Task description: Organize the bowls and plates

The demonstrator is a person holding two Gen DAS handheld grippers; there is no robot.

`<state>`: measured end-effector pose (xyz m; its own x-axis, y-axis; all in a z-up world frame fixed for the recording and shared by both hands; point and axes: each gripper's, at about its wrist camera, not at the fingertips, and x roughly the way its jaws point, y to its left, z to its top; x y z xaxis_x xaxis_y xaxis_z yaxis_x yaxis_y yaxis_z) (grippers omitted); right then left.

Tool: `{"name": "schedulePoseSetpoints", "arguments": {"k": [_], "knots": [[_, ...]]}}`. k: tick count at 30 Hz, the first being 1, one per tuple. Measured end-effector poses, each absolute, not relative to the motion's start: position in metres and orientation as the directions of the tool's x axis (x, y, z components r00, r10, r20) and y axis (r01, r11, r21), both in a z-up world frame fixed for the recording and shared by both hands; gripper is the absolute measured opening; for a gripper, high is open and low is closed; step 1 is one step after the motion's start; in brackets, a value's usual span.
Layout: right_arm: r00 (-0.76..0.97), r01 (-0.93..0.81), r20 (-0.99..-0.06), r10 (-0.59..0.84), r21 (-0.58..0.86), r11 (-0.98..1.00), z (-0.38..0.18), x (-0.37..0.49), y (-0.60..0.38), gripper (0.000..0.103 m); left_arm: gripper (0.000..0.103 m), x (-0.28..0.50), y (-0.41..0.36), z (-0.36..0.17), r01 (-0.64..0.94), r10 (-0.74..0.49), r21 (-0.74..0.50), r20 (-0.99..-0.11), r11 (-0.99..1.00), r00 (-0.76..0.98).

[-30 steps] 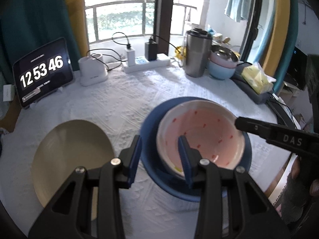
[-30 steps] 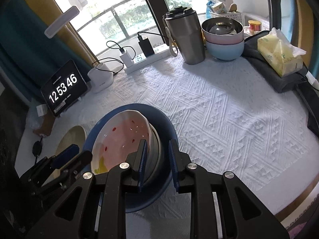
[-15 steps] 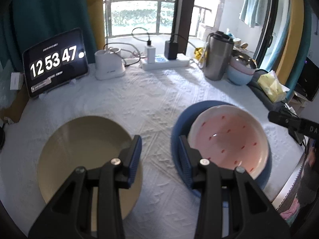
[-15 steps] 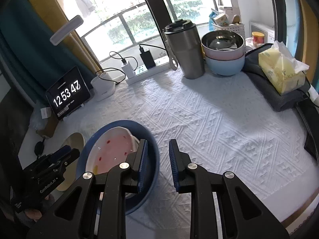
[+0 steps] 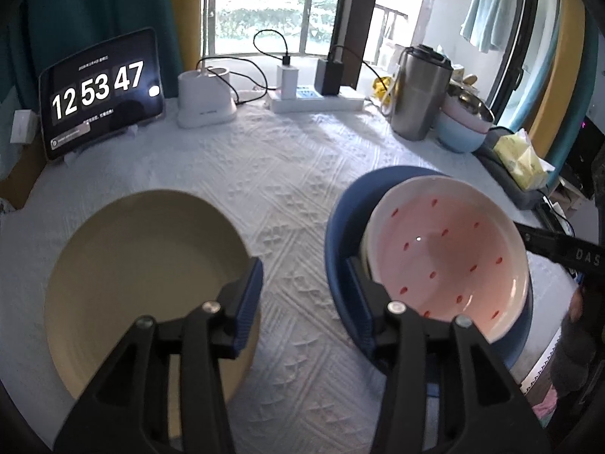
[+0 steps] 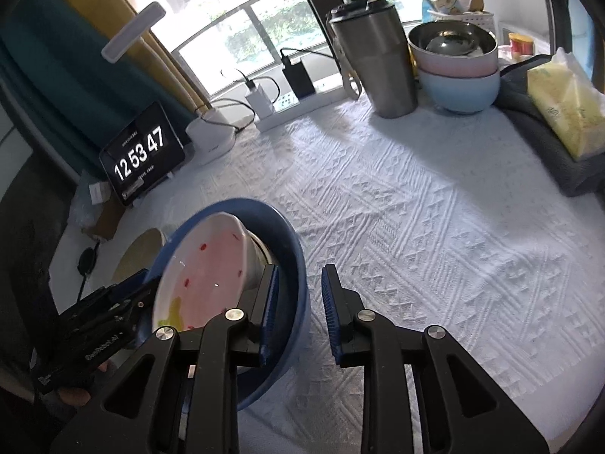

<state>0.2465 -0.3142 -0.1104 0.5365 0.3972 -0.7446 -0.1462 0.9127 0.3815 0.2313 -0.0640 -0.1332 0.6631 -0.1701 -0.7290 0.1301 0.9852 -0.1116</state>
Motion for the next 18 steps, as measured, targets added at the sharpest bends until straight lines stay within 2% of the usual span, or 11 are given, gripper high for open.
{"name": "schedulePoseSetpoints", "arguments": {"k": [10, 13, 18], "knots": [[0.541, -0.158, -0.740, 0.399, 0.376, 0.913, -0.125, 0.255, -0.319, 0.031, 0.046, 0.237, -0.068, -0.138, 0.113, -0.142, -0.088, -0.712, 0.990, 0.688], [0.545, -0.172, -0.733, 0.406, 0.377, 0.910, -0.127, 0.255, -0.319, 0.031, 0.043, 0.237, -0.071, -0.138, 0.118, -0.132, -0.069, -0.708, 0.991, 0.694], [0.578, -0.188, -0.738, 0.349, 0.295, 0.937, -0.124, 0.250, -0.311, 0.031, 0.035, 0.234, -0.074, -0.137, 0.122, -0.129, -0.060, -0.697, 0.991, 0.705]]}}
